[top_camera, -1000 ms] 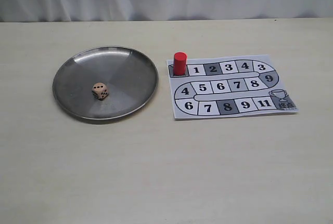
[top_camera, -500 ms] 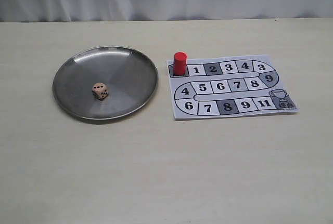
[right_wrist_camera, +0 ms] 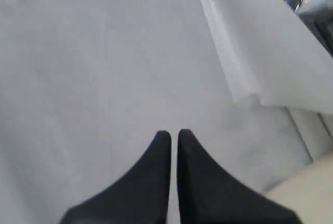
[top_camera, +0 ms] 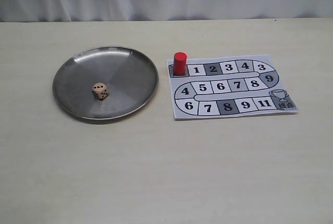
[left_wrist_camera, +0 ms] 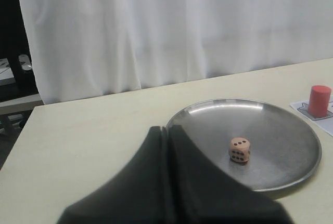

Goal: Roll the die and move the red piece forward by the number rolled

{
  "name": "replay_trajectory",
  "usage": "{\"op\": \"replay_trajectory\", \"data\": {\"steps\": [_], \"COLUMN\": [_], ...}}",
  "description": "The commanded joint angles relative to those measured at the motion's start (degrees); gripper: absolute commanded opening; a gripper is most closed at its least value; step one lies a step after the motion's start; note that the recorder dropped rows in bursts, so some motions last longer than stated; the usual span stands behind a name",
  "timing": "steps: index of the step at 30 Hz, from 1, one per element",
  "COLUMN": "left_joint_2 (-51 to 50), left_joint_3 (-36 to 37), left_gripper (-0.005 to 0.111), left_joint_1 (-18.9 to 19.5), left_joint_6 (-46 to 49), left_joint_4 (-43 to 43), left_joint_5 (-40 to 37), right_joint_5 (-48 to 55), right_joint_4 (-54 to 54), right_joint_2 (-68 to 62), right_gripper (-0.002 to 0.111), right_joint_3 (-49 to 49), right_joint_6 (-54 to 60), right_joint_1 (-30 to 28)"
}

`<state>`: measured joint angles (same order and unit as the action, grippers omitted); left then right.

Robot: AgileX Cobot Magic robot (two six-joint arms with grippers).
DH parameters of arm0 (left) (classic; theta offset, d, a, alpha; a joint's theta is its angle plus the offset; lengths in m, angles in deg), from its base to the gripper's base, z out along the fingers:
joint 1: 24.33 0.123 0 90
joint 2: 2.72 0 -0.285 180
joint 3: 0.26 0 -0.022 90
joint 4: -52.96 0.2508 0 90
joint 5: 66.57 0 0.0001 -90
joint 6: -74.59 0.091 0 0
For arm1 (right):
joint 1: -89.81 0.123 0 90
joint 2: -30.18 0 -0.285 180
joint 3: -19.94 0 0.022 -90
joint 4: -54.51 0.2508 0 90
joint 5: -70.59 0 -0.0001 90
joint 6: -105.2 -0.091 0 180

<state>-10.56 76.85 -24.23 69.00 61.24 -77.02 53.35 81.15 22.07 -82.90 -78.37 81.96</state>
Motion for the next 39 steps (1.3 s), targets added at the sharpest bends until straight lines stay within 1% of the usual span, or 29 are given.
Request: {"op": "replay_trajectory", "data": {"steps": [1,2,3,4,7,10,13,19,20,22,25,26,27,30,33,39], "left_joint_2": [0.1,0.1,0.1,0.1,0.1,0.1,0.1,0.1,0.1,0.1,0.1,0.1,0.1,0.1,0.1,0.1], "left_joint_3": [0.1,0.1,0.1,0.1,0.1,0.1,0.1,0.1,0.1,0.1,0.1,0.1,0.1,0.1,0.1,0.1], "left_gripper": [0.000,0.000,0.000,0.000,0.000,0.000,0.000,0.000,0.000,0.000,0.000,0.000,0.000,0.000,0.000,0.000], "left_joint_1": [-0.1,-0.1,-0.1,-0.1,-0.1,-0.1,-0.1,-0.1,-0.1,-0.1,-0.1,-0.1,-0.1,-0.1,-0.1,-0.1], "left_joint_6": [-0.1,-0.1,-0.1,-0.1,-0.1,-0.1,-0.1,-0.1,-0.1,-0.1,-0.1,-0.1,-0.1,-0.1,-0.1,-0.1], "left_joint_4": [0.0,0.0,0.0,0.0,0.0,0.0,0.0,0.0,0.0,0.0,0.0,0.0,0.0,0.0,0.0,0.0], "left_joint_5": [0.5,0.5,0.5,0.5,0.5,0.5,0.5,0.5,0.5,0.5,0.5,0.5,0.5,0.5,0.5,0.5], "right_joint_5": [2.5,7.0,8.5,9.4,14.7,19.0,20.0,20.0,20.2,21.6,25.5,26.5,27.4,29.8,32.5,37.7], "right_joint_4": [-28.2,-35.1,-38.2,-39.1,-40.6,-40.8,-40.8,-40.8,-40.8,-40.9,-40.9,-40.9,-40.9,-40.9,-40.9,-40.8], "right_joint_2": [-1.4,-4.4,-7.6,-12.8,-29.5,-47.5,-58.4,-77.5,-80.5,-85.9,-94.7,-97.5,-100.3,-107.9,-115.1,-128.1], "right_gripper": [0.004,0.004,0.004,0.004,0.004,0.004,0.004,0.005,0.007,0.015,0.034,0.044,0.051,0.063,0.068,0.068], "right_joint_3": [-5.0,-7.3,-8.4,-9.3,-12.8,-18.9,-23.6,-36.4,-39.2,-44.7,-54.8,-58.1,-61.3,-70.2,-78.9,-94.9], "right_joint_6": [-12.2,-18.8,-21.6,-22.4,-22.4,-22.2,-22.2,-22.2,-22.2,-22.2,-22.2,-22.2,-22.2,-22.2,-22.1,-19.5], "right_joint_1": [3.3,4.5,5.8,7.3,11.2,16.1,20.4,33.7,35.7,38.8,42.4,43.5,44.6,47.3,49.4,51.8]}}
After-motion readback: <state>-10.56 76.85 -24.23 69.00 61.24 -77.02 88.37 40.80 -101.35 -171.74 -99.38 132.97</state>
